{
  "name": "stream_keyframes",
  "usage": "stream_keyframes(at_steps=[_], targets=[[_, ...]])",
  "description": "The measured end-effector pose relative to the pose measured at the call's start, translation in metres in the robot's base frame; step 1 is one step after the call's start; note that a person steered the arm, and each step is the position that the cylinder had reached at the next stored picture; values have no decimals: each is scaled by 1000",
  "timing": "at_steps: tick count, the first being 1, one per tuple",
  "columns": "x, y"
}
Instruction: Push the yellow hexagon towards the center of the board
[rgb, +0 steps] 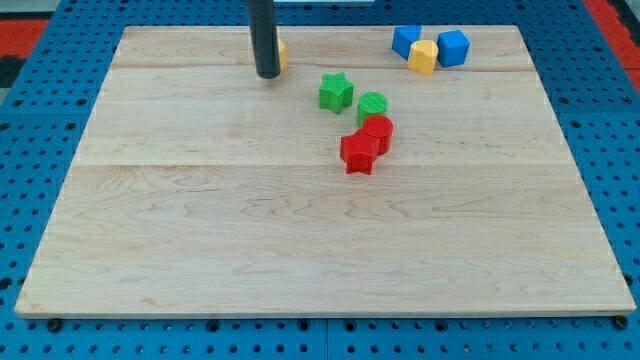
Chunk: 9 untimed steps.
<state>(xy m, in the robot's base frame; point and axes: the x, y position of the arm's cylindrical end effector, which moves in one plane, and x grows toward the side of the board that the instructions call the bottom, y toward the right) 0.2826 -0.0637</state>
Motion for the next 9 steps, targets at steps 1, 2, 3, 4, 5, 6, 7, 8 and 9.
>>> stream_keyframes(at_steps=[1, 2, 3, 4, 5, 6, 7, 8, 9], targets=[[1, 14], [1, 53], [-8, 103], [-31, 112], [-61, 74], [-75, 7], [-28, -26], [30, -26], [21, -26]])
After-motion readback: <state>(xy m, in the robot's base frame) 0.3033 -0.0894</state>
